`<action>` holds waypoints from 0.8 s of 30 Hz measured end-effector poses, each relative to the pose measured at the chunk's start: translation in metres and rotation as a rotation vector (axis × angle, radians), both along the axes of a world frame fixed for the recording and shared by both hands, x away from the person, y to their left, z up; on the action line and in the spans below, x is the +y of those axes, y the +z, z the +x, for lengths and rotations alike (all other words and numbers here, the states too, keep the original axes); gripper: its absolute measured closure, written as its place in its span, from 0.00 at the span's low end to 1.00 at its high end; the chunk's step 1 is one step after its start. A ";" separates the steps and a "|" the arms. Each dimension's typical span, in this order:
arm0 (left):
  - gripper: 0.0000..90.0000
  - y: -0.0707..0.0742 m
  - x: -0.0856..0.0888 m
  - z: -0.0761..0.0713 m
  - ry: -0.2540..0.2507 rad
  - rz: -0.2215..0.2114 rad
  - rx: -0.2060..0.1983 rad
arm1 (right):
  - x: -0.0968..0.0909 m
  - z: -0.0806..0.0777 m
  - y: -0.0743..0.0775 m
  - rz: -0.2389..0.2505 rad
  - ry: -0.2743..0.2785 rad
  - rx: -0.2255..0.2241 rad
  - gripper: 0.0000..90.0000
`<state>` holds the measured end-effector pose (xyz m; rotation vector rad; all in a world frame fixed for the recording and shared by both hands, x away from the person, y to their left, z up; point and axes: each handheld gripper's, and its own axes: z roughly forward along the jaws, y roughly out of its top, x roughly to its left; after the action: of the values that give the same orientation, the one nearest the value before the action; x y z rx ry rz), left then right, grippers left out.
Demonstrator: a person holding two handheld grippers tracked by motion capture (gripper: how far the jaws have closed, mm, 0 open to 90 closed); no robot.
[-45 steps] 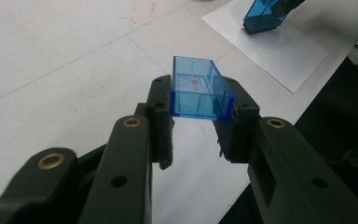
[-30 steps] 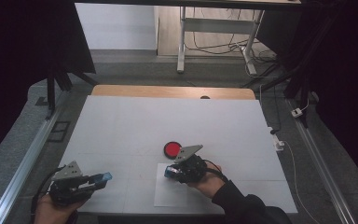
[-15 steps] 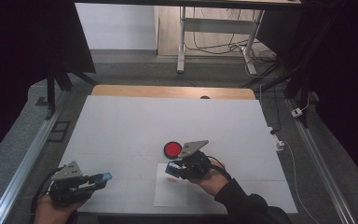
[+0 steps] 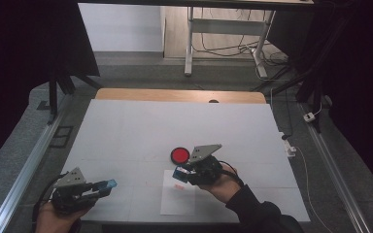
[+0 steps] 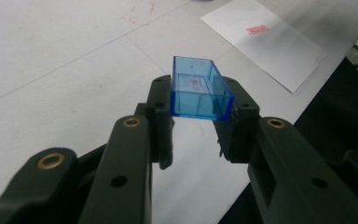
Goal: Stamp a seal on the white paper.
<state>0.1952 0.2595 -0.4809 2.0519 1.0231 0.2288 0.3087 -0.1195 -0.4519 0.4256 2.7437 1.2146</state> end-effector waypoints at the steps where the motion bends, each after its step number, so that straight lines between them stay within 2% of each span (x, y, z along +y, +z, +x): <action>1: 0.76 0.000 0.000 0.000 0.000 0.000 0.000 | 0.000 0.000 0.001 0.005 -0.001 0.000 0.78; 24: 0.76 0.000 -0.001 0.000 -0.003 0.004 0.001 | -0.010 -0.002 0.022 0.070 0.004 -0.025 0.78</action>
<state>0.1954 0.2589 -0.4808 2.0570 1.0211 0.2278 0.3065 -0.1293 -0.4295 0.4090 2.6895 1.3109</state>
